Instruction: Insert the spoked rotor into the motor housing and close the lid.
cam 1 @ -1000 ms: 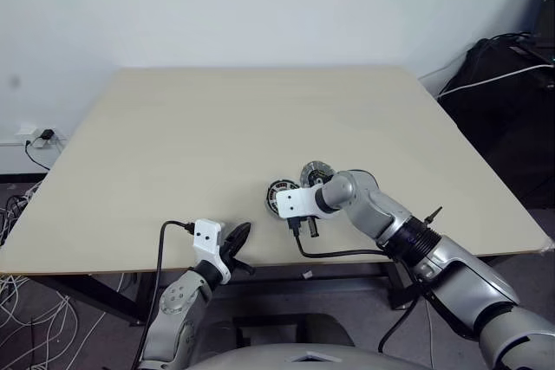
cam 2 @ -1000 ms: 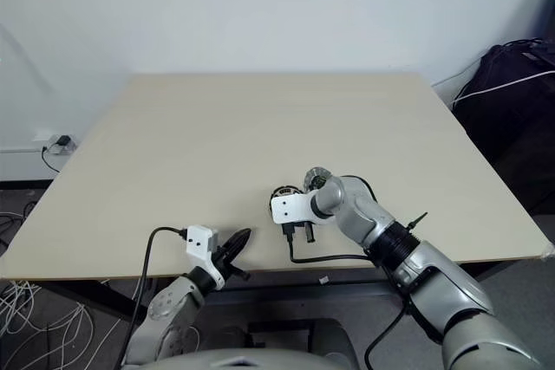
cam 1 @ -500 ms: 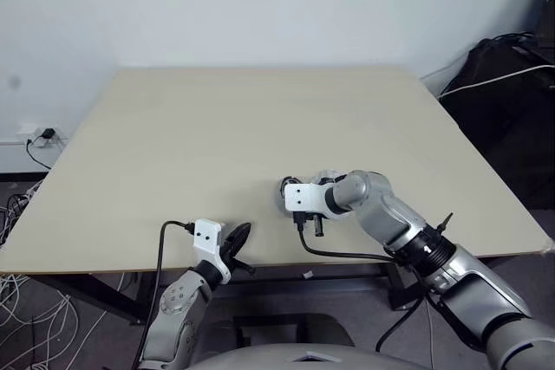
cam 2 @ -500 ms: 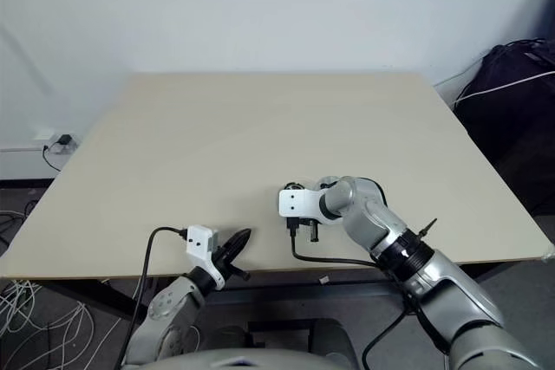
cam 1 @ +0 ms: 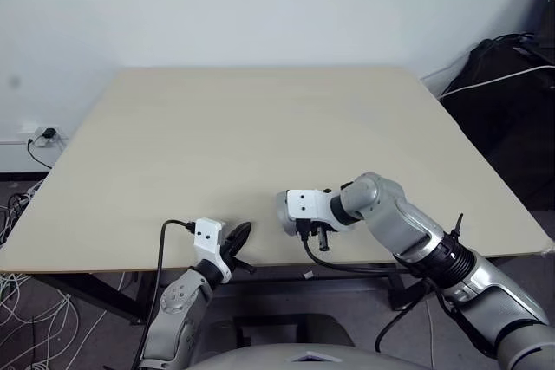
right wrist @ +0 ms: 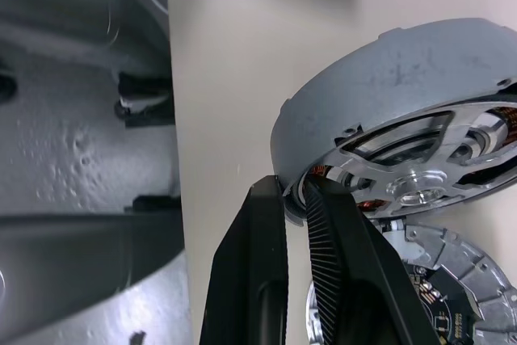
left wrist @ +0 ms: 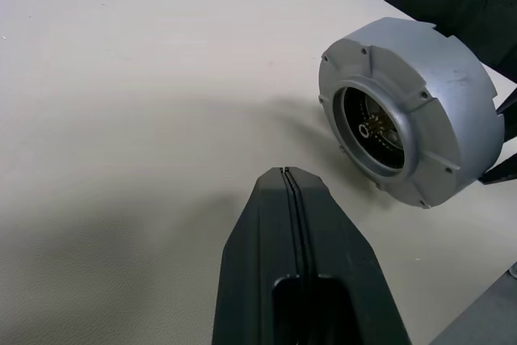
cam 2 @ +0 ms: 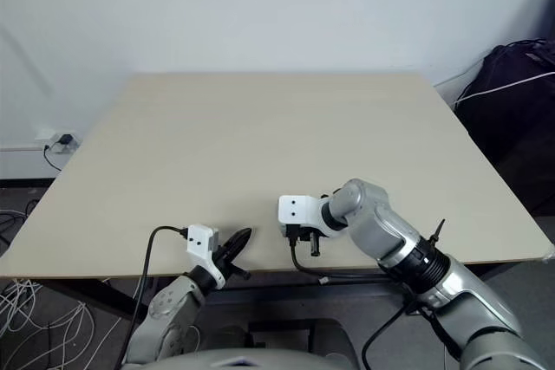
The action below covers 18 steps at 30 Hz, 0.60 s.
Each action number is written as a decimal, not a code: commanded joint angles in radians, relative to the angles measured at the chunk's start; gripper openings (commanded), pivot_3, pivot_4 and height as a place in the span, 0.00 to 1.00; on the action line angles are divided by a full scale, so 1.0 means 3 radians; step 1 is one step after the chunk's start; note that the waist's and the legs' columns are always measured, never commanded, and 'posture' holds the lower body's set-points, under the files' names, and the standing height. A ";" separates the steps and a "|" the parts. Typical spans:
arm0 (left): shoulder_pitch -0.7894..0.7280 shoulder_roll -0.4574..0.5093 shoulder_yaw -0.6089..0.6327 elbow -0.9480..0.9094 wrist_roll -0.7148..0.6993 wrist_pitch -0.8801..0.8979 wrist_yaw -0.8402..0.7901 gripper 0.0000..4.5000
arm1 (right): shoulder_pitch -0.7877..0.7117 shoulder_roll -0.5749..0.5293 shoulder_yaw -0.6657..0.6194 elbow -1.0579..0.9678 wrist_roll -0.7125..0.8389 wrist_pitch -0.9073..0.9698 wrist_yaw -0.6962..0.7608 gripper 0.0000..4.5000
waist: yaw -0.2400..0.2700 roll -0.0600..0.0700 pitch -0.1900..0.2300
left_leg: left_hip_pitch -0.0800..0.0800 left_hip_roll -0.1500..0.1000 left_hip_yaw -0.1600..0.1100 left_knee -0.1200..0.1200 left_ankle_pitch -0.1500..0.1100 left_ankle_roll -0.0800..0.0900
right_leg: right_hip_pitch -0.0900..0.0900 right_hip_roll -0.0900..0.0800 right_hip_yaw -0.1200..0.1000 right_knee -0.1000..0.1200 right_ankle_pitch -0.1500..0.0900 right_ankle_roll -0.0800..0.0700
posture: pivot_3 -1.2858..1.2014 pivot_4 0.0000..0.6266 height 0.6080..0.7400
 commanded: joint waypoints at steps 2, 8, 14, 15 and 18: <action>-0.0036 -0.0012 -0.0010 -0.0086 -0.0045 -0.0002 -0.0023 0.00 | -0.0043 0.0217 -0.0162 0.0137 0.0085 0.0127 -0.0304 0.03 | -0.0002 0.0000 0.0000 | 0.0000 0.0000 0.0000 0.0000 0.0000 -0.0001 | 0.0000 0.0000 0.0000 0.0001 0.0000 0.0000 | 0.52 0.00 1.00; -0.0028 -0.0008 -0.0005 -0.0097 -0.0040 0.0003 -0.0016 0.00 | -0.0068 0.0356 -0.0134 0.0427 0.0128 0.0150 -0.0567 0.03 | 0.0023 0.0000 0.0000 | 0.0001 -0.0002 0.0000 0.0004 0.0000 0.0000 | 0.0004 -0.0002 0.0000 0.0001 0.0001 0.0001 | 0.52 0.00 1.00; -0.0014 -0.0006 -0.0005 -0.0096 -0.0035 -0.0005 -0.0015 0.00 | -0.0096 0.0406 -0.0099 0.0558 0.0172 0.0124 -0.0696 0.03 | 0.0027 0.0000 -0.0001 | 0.0001 -0.0002 0.0000 0.0005 0.0000 0.0001 | 0.0004 -0.0002 0.0000 0.0001 0.0001 0.0001 | 0.52 0.00 1.00; -0.0014 -0.0005 -0.0005 -0.0093 -0.0034 -0.0006 -0.0016 0.00 | -0.0104 0.0424 -0.0112 0.0579 0.0187 0.0133 -0.0721 0.03 | 0.0027 0.0000 -0.0001 | 0.0001 -0.0002 0.0000 0.0005 0.0000 0.0001 | 0.0004 -0.0002 -0.0001 0.0001 0.0001 0.0001 | 0.52 0.00 1.00; -0.0012 -0.0004 -0.0005 -0.0087 -0.0034 -0.0011 -0.0021 0.00 | -0.0127 0.0451 -0.0126 0.0619 0.0218 0.0145 -0.0760 0.19 | 0.0024 0.0000 -0.0001 | 0.0001 -0.0002 0.0000 0.0005 0.0000 0.0001 | 0.0005 -0.0002 -0.0001 0.0002 0.0001 0.0001 | 0.52 0.00 1.00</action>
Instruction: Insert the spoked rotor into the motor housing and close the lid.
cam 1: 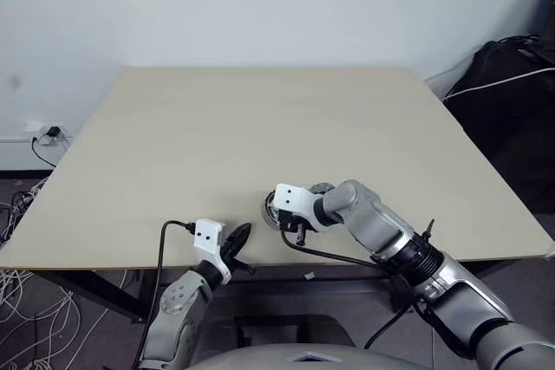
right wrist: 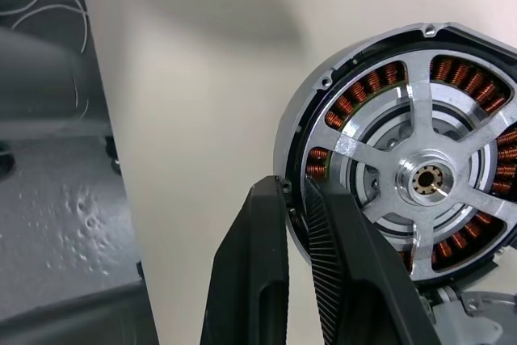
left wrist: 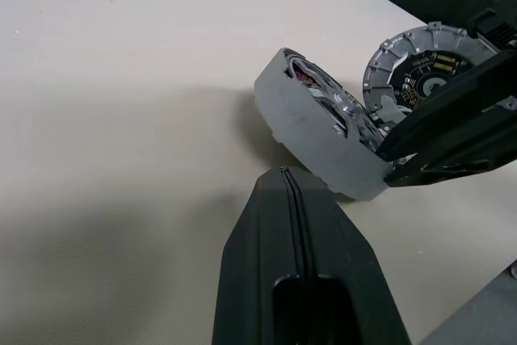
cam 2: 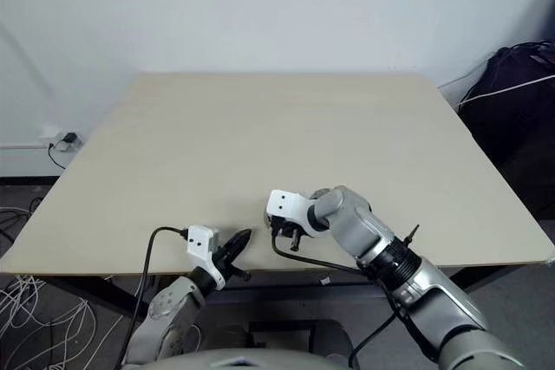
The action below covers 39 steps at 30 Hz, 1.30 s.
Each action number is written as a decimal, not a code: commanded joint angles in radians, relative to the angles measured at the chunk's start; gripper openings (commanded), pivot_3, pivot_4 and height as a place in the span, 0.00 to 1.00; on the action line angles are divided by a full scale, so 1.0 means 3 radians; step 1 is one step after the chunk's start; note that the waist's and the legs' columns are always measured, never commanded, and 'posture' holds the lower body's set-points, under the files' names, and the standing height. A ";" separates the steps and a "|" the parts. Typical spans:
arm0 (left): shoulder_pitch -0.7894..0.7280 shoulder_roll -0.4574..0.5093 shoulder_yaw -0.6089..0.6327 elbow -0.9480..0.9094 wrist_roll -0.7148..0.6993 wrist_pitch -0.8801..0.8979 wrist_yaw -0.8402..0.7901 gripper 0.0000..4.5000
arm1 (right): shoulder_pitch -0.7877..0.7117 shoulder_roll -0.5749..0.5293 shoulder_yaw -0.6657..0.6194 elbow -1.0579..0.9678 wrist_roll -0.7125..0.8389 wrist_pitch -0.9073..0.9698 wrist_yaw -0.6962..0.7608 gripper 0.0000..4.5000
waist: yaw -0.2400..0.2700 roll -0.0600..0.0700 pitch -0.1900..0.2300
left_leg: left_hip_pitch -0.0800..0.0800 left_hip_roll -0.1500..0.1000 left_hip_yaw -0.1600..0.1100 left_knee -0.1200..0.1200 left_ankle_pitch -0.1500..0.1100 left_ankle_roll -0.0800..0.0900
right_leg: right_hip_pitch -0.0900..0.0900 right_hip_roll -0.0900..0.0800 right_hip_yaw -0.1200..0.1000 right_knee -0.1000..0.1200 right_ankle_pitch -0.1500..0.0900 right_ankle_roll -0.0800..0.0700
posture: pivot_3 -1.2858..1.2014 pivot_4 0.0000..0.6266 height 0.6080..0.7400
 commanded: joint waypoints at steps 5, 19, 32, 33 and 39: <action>-0.0035 -0.0008 0.0001 -0.0073 -0.0041 -0.0025 -0.0025 0.00 | -0.0116 -0.0006 -0.0125 0.0029 0.0025 -0.0001 -0.0149 0.52 | -0.0018 0.0000 0.0000 | 0.0000 0.0001 0.0000 0.0000 0.0000 0.0000 | -0.0001 0.0001 0.0000 0.0000 0.0000 0.0000 | 0.52 0.00 1.00; -0.0049 -0.0011 0.0020 -0.0014 -0.0051 -0.0050 -0.0053 0.00 | -0.0053 0.0069 -0.0339 -0.0456 0.0691 0.0117 0.0153 0.66 | -0.0024 0.0000 0.0000 | -0.0001 0.0002 -0.0002 0.0000 0.0000 0.0000 | -0.0002 0.0001 0.0000 0.0000 0.0000 0.0000 | 0.52 0.00 1.00; -0.0030 -0.0009 0.0025 -0.0045 -0.0050 -0.0033 -0.0059 0.00 | 0.0055 0.0827 -0.1242 -0.0390 0.1077 -0.0512 -0.0833 0.66 | -0.0024 -0.0001 -0.0001 | -0.0001 0.0002 -0.0002 0.0000 -0.0001 0.0000 | -0.0002 0.0002 -0.0002 0.0002 0.0000 0.0000 | 0.52 0.00 1.00; -0.0028 -0.0008 0.0026 -0.0047 -0.0050 -0.0032 -0.0059 0.00 | 0.0056 0.0837 -0.1272 -0.0365 0.1012 -0.0649 -0.0940 0.66 | -0.0020 -0.0001 -0.0001 | -0.0002 0.0002 -0.0001 0.0000 0.0000 0.0000 | -0.0002 0.0001 -0.0001 0.0002 0.0000 0.0000 | 0.52 0.00 1.00; -0.0025 0.0004 0.0030 -0.0052 -0.0048 -0.0023 -0.0061 0.00 | 0.0142 0.0771 -0.1439 -0.0349 0.0800 -0.1056 -0.1387 0.62 | -0.0025 0.0000 0.0000 | -0.0006 0.0002 0.0001 0.0000 -0.0001 0.0000 | -0.0006 0.0001 0.0000 0.0000 0.0000 0.0001 | 0.52 0.00 1.00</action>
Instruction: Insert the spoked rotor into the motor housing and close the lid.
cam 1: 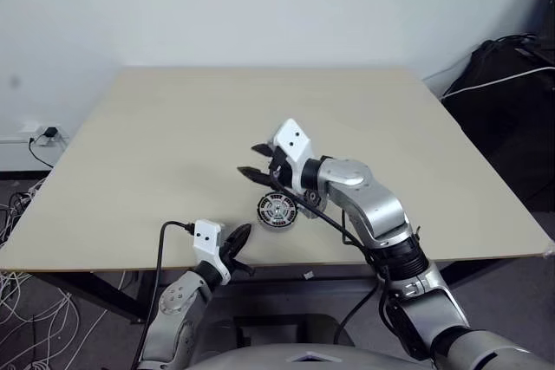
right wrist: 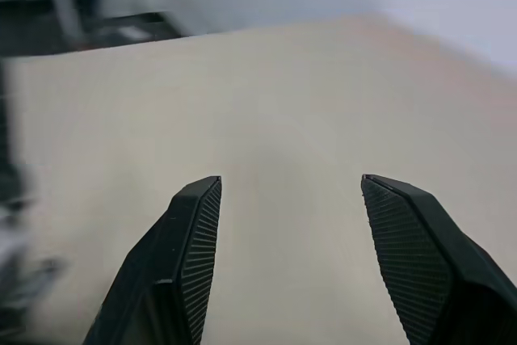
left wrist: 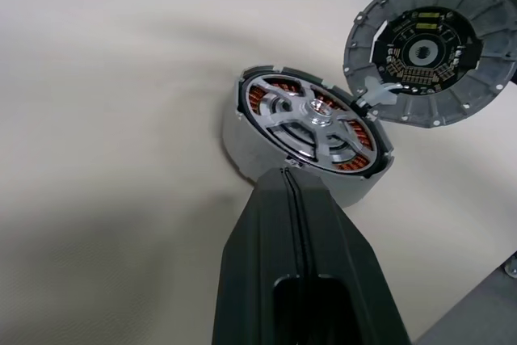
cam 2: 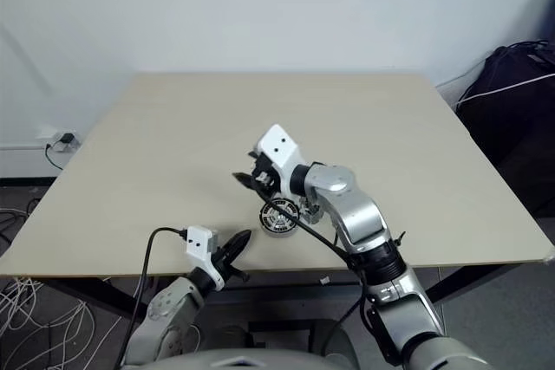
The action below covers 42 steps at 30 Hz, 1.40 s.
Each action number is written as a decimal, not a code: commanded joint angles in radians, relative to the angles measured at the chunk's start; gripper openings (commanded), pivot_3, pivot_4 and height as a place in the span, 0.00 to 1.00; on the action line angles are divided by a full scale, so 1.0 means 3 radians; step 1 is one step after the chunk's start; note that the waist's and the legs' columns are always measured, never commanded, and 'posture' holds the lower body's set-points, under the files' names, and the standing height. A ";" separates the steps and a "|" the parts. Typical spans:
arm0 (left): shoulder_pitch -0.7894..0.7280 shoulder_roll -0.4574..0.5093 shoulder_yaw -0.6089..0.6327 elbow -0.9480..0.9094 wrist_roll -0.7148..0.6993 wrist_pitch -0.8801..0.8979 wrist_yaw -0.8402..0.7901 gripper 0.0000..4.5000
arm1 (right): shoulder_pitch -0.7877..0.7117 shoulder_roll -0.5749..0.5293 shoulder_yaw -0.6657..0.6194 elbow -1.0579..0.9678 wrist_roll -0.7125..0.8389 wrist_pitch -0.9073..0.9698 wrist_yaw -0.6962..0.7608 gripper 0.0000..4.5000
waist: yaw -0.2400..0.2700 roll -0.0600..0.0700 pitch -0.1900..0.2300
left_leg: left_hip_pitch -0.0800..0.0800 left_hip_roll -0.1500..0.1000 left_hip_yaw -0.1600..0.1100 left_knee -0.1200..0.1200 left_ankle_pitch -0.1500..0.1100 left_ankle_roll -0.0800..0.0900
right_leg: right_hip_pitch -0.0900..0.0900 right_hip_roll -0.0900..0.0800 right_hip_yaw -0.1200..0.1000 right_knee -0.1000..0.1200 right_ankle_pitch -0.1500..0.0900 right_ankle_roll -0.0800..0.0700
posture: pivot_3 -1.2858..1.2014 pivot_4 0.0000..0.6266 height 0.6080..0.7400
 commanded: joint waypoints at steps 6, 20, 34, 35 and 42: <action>-0.0041 0.0014 0.0009 -0.0052 -0.0044 0.0002 -0.0027 0.00 | 0.0063 -0.0353 -0.0265 0.0032 -0.0450 -0.0447 -0.0569 0.24 | -0.0007 0.0001 0.0000 | 0.0001 0.0000 0.0002 0.0000 0.0000 0.0000 | 0.0001 0.0000 0.0002 0.0000 0.0000 0.0000 | 0.52 0.00 1.00; -0.0006 0.0040 0.0004 -0.0118 -0.0030 0.0039 -0.0012 0.00 | 0.0482 -0.1461 0.0434 0.0241 -0.1307 -0.0694 0.0153 0.01 | -0.0031 0.0001 0.0001 | 0.0004 0.0000 0.0001 -0.0001 -0.0001 0.0003 | 0.0002 0.0000 0.0004 -0.0003 -0.0001 -0.0001 | 0.52 0.00 1.00; -0.0004 0.0143 -0.0037 -0.0153 0.0027 0.0067 -0.0014 0.00 | 0.0747 -0.1209 0.0311 -0.0220 -0.1072 -0.0240 0.0321 0.01 | 0.0005 -0.0001 0.0002 | 0.0003 0.0000 0.0001 -0.0001 -0.0001 0.0004 | 0.0002 0.0000 0.0004 -0.0003 -0.0001 -0.0001 | 0.52 0.00 1.00; -0.0005 0.0148 -0.0039 -0.0154 0.0028 0.0070 -0.0016 0.00 | 0.0747 -0.1235 0.0333 -0.0291 -0.1048 -0.0191 0.0395 0.01 | 0.0006 -0.0001 0.0002 | 0.0003 0.0000 0.0001 -0.0001 -0.0001 0.0004 | 0.0002 0.0000 0.0004 -0.0003 -0.0001 -0.0001 | 0.52 0.00 1.00; -0.0004 0.0170 -0.0057 -0.0173 0.0027 0.0093 -0.0021 0.00 | 0.0684 -0.1214 0.0431 -0.0519 -0.1005 0.0035 0.0565 0.01 | 0.0004 -0.0001 0.0002 | 0.0005 0.0001 0.0000 -0.0001 -0.0001 0.0003 | 0.0002 0.0000 0.0003 -0.0001 -0.0001 -0.0001 | 0.52 0.00 1.00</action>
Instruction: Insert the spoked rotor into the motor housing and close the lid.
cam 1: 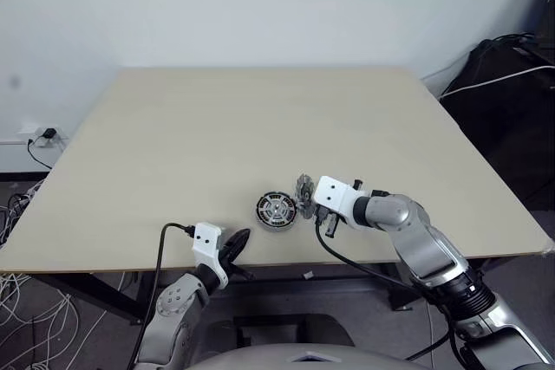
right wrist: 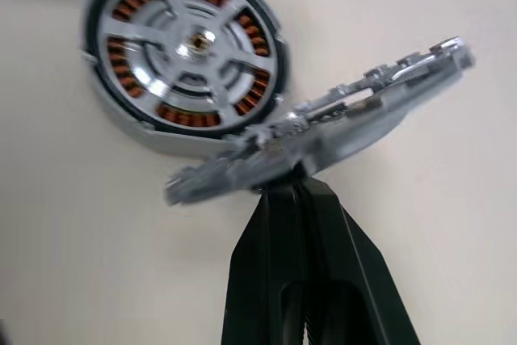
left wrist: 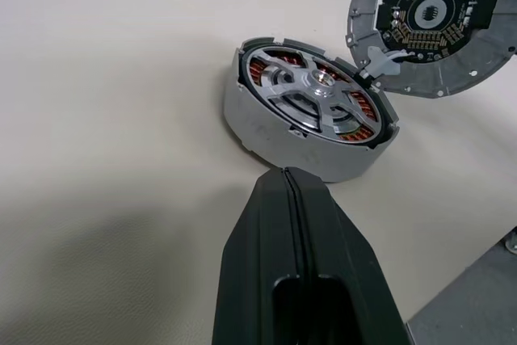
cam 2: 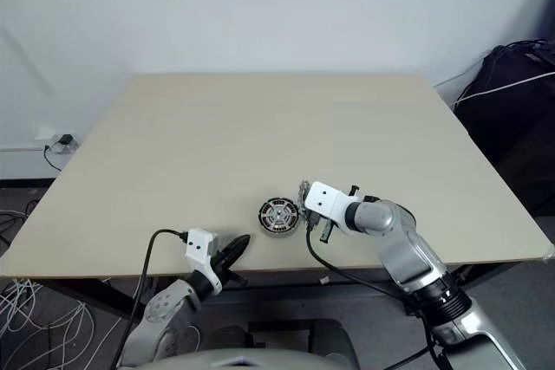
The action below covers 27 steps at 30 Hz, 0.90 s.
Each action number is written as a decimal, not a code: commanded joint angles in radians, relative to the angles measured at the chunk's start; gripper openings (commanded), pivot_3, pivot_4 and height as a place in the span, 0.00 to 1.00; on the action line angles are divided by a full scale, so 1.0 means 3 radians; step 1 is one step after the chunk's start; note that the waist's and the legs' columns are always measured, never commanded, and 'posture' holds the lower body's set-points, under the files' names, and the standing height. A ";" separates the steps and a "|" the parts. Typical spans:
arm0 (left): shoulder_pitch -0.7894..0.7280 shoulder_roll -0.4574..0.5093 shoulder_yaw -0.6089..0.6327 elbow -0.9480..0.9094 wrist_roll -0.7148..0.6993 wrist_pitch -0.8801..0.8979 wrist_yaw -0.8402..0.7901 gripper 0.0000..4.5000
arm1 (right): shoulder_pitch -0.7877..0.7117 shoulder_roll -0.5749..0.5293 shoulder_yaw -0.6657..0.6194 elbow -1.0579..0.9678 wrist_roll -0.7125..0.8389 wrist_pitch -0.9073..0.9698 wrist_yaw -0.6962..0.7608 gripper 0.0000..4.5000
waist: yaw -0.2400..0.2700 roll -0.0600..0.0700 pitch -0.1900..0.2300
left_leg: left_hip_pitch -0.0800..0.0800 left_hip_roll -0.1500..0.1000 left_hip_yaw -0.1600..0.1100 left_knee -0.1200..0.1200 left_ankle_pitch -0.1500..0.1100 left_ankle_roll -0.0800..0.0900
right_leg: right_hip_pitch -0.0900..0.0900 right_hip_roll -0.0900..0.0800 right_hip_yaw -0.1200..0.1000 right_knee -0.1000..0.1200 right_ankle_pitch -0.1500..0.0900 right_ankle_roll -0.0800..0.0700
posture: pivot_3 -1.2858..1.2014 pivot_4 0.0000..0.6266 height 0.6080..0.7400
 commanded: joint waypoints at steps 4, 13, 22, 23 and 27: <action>-0.0018 0.0020 -0.0034 -0.0201 -0.0006 0.0028 -0.0008 0.00 | -0.0149 0.0122 0.0071 -0.0091 0.0019 0.0045 0.0004 0.01 | -0.0003 0.0000 0.0000 | 0.0000 0.0000 0.0000 0.0000 0.0000 0.0000 | 0.0000 0.0000 0.0000 0.0000 0.0000 0.0000 | 0.52 0.00 1.00; -0.0008 0.0023 -0.0044 -0.0273 -0.0011 0.0084 0.0010 0.00 | -0.0211 0.0381 0.0221 0.0188 0.0033 0.0003 -0.0056 0.01 | -0.0008 -0.0001 -0.0001 | 0.0002 0.0000 0.0000 0.0000 0.0000 0.0000 | 0.0002 0.0000 0.0000 0.0000 0.0000 0.0000 | 0.52 0.00 1.00; -0.0020 0.0013 -0.0037 -0.0277 -0.0020 0.0098 0.0029 0.00 | -0.0166 0.0615 0.0372 0.0502 0.0040 -0.0046 -0.0118 0.01 | -0.0010 -0.0001 -0.0002 | 0.0005 0.0000 0.0001 0.0000 0.0000 -0.0001 | 0.0005 0.0000 0.0000 0.0001 0.0000 0.0000 | 0.52 0.00 1.00; -0.0020 0.0012 -0.0036 -0.0275 -0.0020 0.0096 0.0032 0.00 | -0.0159 0.0636 0.0380 0.0531 0.0036 -0.0056 -0.0131 0.01 | -0.0010 -0.0001 -0.0002 | 0.0007 0.0000 0.0000 0.0000 0.0000 -0.0001 | 0.0006 0.0000 0.0000 0.0001 0.0000 0.0000 | 0.52 0.00 1.00; -0.0018 0.0009 -0.0036 -0.0270 -0.0021 0.0085 0.0037 0.00 | -0.0125 0.0713 0.0366 0.0590 0.0069 -0.0062 -0.0165 0.01 | -0.0013 -0.0003 -0.0007 | 0.0012 0.0000 0.0000 0.0000 0.0000 -0.0001 | 0.0010 0.0000 0.0000 0.0002 0.0000 0.0000 | 0.52 0.00 1.00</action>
